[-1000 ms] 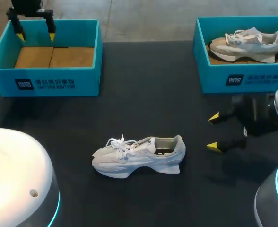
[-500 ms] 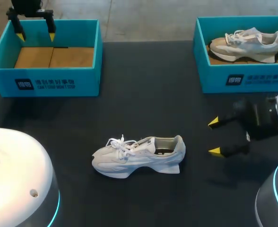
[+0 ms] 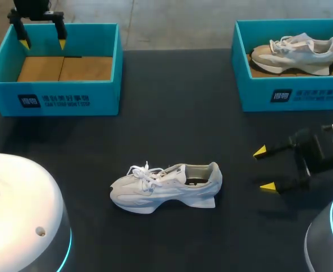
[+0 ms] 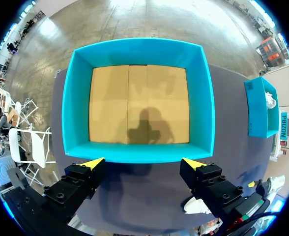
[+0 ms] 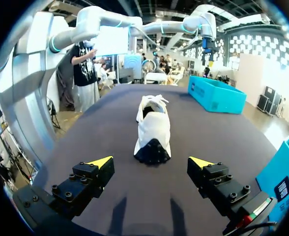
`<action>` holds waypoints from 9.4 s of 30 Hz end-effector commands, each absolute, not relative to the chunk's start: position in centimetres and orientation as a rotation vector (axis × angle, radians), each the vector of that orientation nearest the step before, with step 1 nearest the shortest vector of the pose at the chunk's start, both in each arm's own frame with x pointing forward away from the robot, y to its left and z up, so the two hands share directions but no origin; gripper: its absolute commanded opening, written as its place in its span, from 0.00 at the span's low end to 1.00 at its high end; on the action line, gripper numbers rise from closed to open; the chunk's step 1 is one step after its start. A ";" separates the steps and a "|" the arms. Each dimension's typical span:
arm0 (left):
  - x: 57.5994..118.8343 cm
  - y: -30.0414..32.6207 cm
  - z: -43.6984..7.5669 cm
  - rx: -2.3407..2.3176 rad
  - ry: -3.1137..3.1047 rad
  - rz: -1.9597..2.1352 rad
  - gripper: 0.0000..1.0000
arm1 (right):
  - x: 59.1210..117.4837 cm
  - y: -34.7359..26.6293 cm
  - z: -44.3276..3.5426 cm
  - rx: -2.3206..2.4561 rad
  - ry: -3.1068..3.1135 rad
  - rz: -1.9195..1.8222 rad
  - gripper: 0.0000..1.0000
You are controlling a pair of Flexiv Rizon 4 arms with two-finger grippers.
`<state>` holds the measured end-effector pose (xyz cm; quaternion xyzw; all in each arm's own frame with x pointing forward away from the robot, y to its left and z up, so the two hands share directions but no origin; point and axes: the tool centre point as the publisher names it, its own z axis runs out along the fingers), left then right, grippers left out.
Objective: Take the shoe out of the shoebox, open the shoe tongue, remove and reinsert the insole, then place the shoe into the shoebox
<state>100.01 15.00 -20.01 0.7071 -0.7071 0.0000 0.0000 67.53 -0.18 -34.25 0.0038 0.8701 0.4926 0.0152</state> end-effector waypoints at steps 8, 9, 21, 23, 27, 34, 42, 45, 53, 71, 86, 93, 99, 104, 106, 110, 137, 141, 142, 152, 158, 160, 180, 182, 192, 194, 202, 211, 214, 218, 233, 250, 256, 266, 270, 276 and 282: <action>100.0 15.0 -20.0 2.221 -2.222 0.000 1.00 | 68.2 -1.1 -37.1 0.005 2.645 1.637 1.00; 100.0 15.0 -20.0 2.221 -2.222 0.000 1.00 | 68.3 -1.2 -37.3 0.007 2.641 1.639 1.00; 100.0 15.0 -20.0 2.221 -2.222 0.000 1.00 | 68.3 -1.3 -38.0 0.032 2.620 1.651 1.00; 100.0 15.0 -20.0 2.221 -2.222 0.000 1.00 | 68.4 -1.2 -38.3 0.058 2.618 1.653 1.00; 100.0 15.0 -20.0 2.221 -2.222 0.000 1.00 | 68.5 -0.9 -39.1 0.137 2.601 1.671 1.00; 100.0 15.0 -20.0 2.221 -2.222 0.000 1.00 | 68.6 -0.1 -39.6 0.250 2.543 1.695 1.00; 100.0 15.0 -20.0 2.221 -2.222 0.000 1.00 | 68.4 2.2 -39.7 0.269 2.520 1.729 1.00; 100.0 15.0 -20.0 2.221 -2.222 0.000 1.00 | 68.4 3.3 -39.7 0.279 2.521 1.736 1.00; 100.0 15.0 -20.0 2.221 -2.222 0.000 1.00 | 68.7 5.4 -40.2 0.322 2.519 1.766 1.00; 100.0 15.0 -20.0 2.221 -2.222 0.000 1.00 | 68.5 9.2 -40.5 0.359 2.508 1.788 1.00; 100.0 15.0 -20.0 2.221 -2.222 0.000 1.00 | 68.7 11.0 -40.5 0.346 2.515 1.791 1.00; 100.0 15.0 -20.0 2.221 -2.222 0.000 1.00 | 68.3 11.4 -40.7 0.343 2.527 1.787 1.00; 100.0 15.0 -20.0 2.221 -2.222 0.000 1.00 | 67.9 11.6 -40.7 0.345 2.516 1.793 1.00; 100.0 15.0 -20.0 2.221 -2.222 0.000 1.00 | 67.7 12.0 -40.5 0.339 2.506 1.799 1.00; 100.0 15.0 -20.0 2.221 -2.222 0.000 1.00 | 67.7 12.2 -40.5 0.335 2.505 1.800 1.00; 100.0 15.0 -20.0 2.221 -2.222 0.000 1.00 | 67.8 12.6 -40.5 0.315 2.499 1.814 1.00; 100.0 15.0 -20.0 2.221 -2.222 0.000 1.00 | 68.4 14.4 -41.6 0.253 2.518 1.849 1.00; 100.0 15.0 -20.0 2.221 -2.222 0.000 1.00 | 68.5 15.1 -41.6 0.231 2.530 1.846 1.00; 100.0 15.0 -20.0 2.221 -2.222 0.000 1.00 | 68.5 15.2 -41.6 0.227 2.532 1.847 1.00; 100.0 15.0 -20.0 2.221 -2.222 0.000 1.00 | 68.5 15.7 -41.9 0.222 2.544 1.851 1.00; 100.0 15.0 -20.0 2.221 -2.222 0.000 1.00 | 68.4 15.6 -42.0 0.227 2.539 1.855 1.00; 100.0 15.0 -20.0 2.221 -2.222 0.000 1.00 | 68.4 15.6 -41.9 0.228 2.538 1.855 0.59; 100.0 15.0 -20.0 2.221 -2.222 0.000 1.00 | 68.2 15.6 -41.9 0.222 2.536 1.857 0.00; 100.0 15.0 -20.0 2.221 -2.222 0.000 1.00 | 68.2 15.6 -41.9 0.222 2.536 1.857 0.00; 96.6 9.7 -19.1 2.255 -2.173 0.023 1.00 | 68.2 15.6 -41.9 0.222 2.536 1.857 0.00; 95.6 8.2 -19.0 2.242 -2.185 0.031 1.00 | 68.2 15.6 -41.9 0.222 2.536 1.857 0.00; 90.5 1.8 -21.0 2.158 -2.242 0.069 1.00 | 68.2 15.6 -41.9 0.222 2.536 1.857 0.00; 86.3 -4.3 -22.4 2.060 -2.259 -0.001 1.00 | 68.2 15.6 -41.9 0.222 2.536 1.857 0.00; 84.9 -6.0 -22.4 2.029 -2.267 -0.017 1.00 | 68.2 15.6 -41.9 0.222 2.536 1.857 0.00; 84.1 -7.3 -22.7 2.010 -2.245 -0.052 1.00 | 68.2 15.6 -41.9 0.222 2.536 1.857 0.00; 84.1 -7.3 -22.7 2.010 -2.245 -0.052 1.00 | 68.2 15.6 -41.9 0.222 2.536 1.857 0.00; 73.1 -14.4 -24.7 1.884 -2.229 -0.161 1.00 | 68.2 15.6 -41.9 0.222 2.536 1.857 0.00; 70.5 -16.3 -25.9 1.876 -2.225 -0.263 1.00 | 68.2 15.6 -41.9 0.222 2.536 1.857 0.00; 67.6 -19.1 -29.0 1.824 -2.232 -0.400 1.00 | 68.2 15.6 -41.9 0.222 2.536 1.857 0.00; 66.7 -19.7 -29.9 1.831 -2.227 -0.428 1.00 | 68.2 15.6 -41.9 0.222 2.536 1.857 0.00; 66.3 -20.1 -30.5 1.861 -2.220 -0.439 1.00 | 68.2 15.6 -41.9 0.222 2.536 1.857 0.00; 66.3 -20.2 -31.1 1.896 -2.212 -0.450 1.00 | 68.2 15.6 -41.9 0.222 2.536 1.857 0.00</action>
